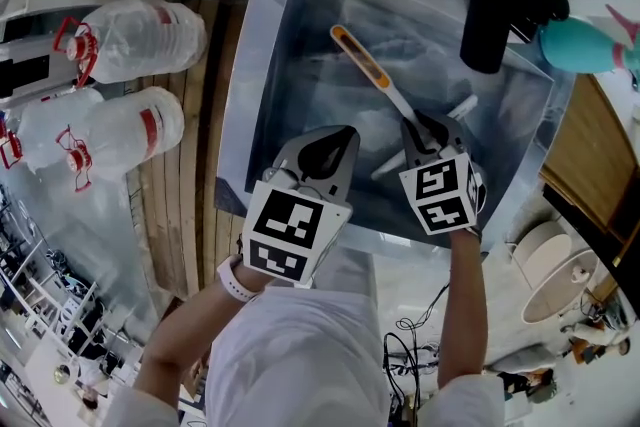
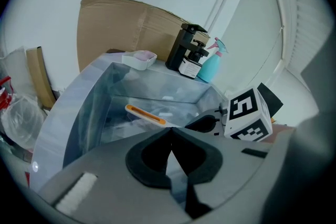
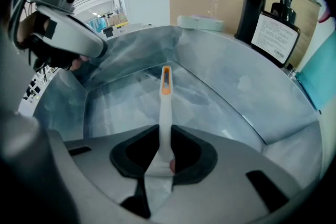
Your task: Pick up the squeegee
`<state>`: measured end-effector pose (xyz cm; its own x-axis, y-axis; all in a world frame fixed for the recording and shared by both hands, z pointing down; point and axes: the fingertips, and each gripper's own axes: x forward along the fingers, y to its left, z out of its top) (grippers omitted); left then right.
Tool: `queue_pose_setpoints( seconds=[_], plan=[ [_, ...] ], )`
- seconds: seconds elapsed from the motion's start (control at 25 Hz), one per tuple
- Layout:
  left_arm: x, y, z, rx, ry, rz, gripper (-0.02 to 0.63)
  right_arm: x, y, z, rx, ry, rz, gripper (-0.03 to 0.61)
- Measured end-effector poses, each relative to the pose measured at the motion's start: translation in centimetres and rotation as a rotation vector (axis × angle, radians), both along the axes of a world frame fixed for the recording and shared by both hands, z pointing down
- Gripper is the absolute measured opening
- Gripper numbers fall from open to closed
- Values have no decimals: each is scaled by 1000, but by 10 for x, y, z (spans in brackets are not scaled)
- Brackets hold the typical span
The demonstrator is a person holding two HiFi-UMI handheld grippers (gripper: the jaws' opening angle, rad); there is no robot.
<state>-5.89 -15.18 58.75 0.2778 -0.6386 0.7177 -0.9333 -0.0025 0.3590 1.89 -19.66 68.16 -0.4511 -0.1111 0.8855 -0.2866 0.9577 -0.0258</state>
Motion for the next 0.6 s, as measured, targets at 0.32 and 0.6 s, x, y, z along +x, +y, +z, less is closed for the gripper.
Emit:
queue_pose_setpoints(
  seconds=[0.32,0.6],
  plan=[
    [-5,9,-35,42,-13,-1,5,-4,7,-45,54,-66,37,63],
    [-11,28,-77,72,-10,-8,5,-5,27,-97,102,-157,70,61]
  ],
)
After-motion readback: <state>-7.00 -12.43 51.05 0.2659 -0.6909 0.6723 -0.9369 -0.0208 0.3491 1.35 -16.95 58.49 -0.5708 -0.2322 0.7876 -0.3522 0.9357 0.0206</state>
